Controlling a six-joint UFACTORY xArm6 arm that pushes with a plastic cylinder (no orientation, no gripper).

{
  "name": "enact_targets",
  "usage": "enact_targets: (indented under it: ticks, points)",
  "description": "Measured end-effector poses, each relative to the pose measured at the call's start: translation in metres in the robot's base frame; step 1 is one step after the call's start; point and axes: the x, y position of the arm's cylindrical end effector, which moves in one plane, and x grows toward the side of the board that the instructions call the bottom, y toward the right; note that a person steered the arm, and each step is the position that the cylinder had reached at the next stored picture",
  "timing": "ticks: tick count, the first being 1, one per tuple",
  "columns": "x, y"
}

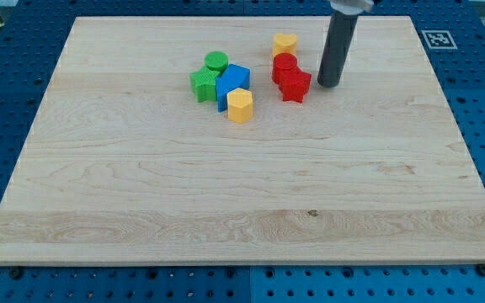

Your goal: Place the red star right of the yellow hexagon

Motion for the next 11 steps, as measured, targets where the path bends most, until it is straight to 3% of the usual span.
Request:
enact_targets:
  ticks: [2,7,11]
  points:
    - [-0.014,-0.004]
    - [0.034,-0.062]
    - [0.035,-0.067]
